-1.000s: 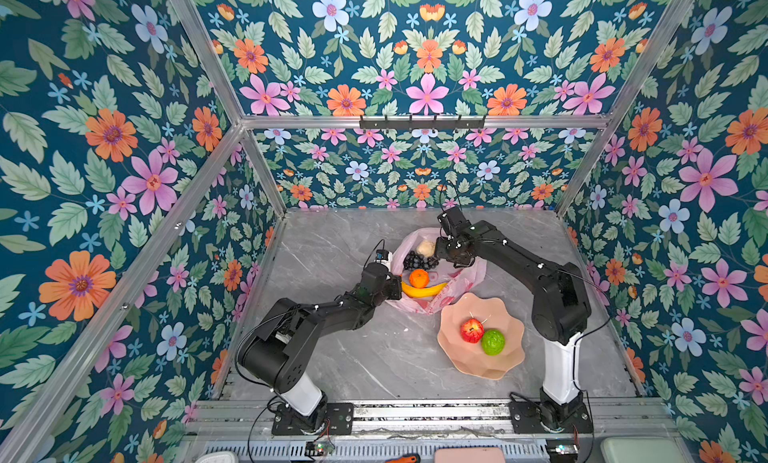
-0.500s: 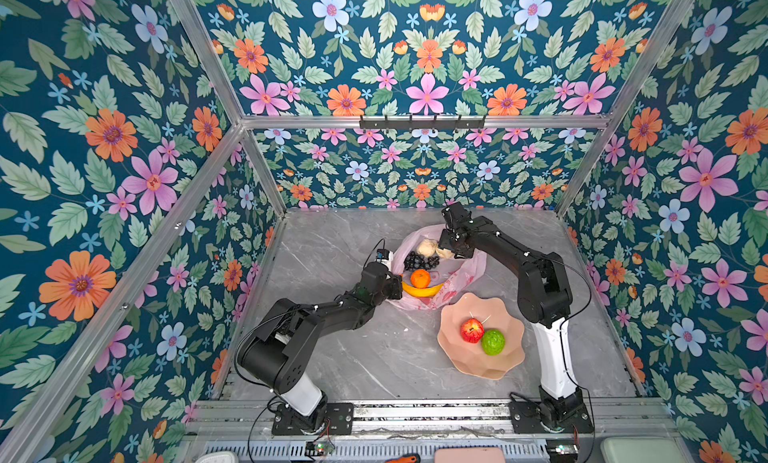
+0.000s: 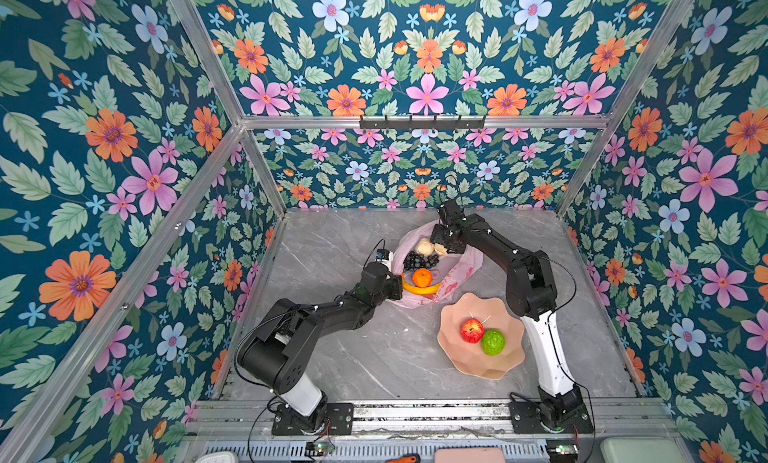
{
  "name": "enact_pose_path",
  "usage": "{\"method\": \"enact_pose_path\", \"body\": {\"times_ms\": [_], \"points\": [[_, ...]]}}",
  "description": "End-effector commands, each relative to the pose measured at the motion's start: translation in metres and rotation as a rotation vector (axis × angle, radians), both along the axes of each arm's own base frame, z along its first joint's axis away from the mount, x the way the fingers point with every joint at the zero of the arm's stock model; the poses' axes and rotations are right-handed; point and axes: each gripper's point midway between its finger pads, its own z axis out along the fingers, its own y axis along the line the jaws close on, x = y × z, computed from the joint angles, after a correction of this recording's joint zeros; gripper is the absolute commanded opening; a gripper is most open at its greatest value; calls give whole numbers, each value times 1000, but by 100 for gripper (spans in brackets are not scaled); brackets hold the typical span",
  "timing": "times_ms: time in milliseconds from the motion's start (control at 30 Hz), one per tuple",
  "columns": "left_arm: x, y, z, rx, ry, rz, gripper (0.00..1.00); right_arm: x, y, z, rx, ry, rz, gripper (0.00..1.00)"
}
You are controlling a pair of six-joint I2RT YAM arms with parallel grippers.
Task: Take the fake fruits out of the plastic bag
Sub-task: 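Move the right gripper back over the bag and lower it toward the fruits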
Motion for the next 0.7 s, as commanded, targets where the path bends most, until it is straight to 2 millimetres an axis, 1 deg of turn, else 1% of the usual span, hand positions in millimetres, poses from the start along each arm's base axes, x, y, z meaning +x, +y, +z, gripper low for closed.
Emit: {"method": "enact_pose_path", "body": {"times_ms": [0,100,200,267,367,500,667], "points": [[2,-2,8,-15,-20,-5,0,1,0,-9,-10,21,9,82],[2,-1,8,-9,-24,-1,0,1,2,-16,-11,42,10,80],[2,0,8,-8,-25,0,0,2,2,-17,-12,42,12,77],[2,0,8,-5,-25,1,0,2,2,-15,-14,42,17,73],[2,1,9,-1,-28,5,0,-1,4,-11,-7,39,29,69],[2,2,10,4,-33,7,0,-7,8,-4,17,31,51,68],[3,3,11,11,-36,10,0,-16,9,-3,29,38,64,68]]}}
